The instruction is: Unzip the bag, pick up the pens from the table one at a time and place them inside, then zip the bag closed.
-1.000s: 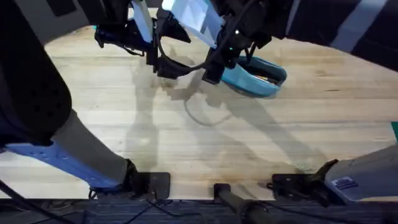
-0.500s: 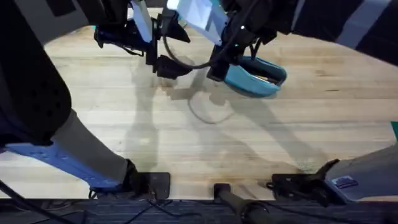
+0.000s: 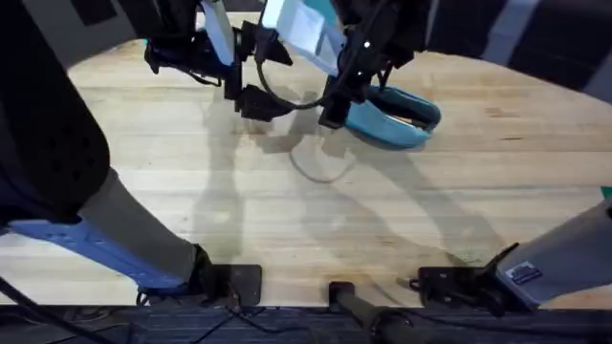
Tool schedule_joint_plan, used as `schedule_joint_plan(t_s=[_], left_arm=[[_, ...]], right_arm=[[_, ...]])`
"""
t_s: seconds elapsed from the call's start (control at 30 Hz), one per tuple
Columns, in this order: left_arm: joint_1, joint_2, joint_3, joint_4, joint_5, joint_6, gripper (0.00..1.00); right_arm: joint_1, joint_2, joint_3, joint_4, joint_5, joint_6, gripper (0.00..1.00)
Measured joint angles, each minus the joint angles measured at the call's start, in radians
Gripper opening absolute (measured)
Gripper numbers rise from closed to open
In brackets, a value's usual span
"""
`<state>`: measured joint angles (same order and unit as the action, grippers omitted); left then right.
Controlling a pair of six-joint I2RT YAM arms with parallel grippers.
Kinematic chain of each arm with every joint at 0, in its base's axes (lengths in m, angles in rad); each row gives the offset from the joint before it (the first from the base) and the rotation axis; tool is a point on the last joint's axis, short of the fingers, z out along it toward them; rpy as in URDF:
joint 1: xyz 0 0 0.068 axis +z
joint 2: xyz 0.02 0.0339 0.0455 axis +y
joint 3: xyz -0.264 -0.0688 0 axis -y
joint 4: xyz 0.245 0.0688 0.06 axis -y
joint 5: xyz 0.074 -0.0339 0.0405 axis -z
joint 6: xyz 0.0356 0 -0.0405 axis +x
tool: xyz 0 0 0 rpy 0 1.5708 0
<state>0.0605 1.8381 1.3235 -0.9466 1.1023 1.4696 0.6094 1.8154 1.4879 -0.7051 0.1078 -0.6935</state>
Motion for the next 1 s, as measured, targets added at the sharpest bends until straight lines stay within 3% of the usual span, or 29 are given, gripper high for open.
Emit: schedule_joint_plan(t_s=[0.6,0.7,1.0], left_arm=[[0.000,0.000,0.000,0.000,0.001,0.000,0.994],[0.000,0.000,0.000,0.000,0.000,0.000,0.995],[0.000,0.000,0.000,0.000,0.000,0.000,0.994]], right_arm=[[-0.021,0.080,0.000,0.071,0.027,-0.067,0.961],[-0.024,0.080,0.000,0.074,0.028,-0.067,0.918],[-0.024,0.083,0.000,0.077,0.028,-0.070,0.625]])
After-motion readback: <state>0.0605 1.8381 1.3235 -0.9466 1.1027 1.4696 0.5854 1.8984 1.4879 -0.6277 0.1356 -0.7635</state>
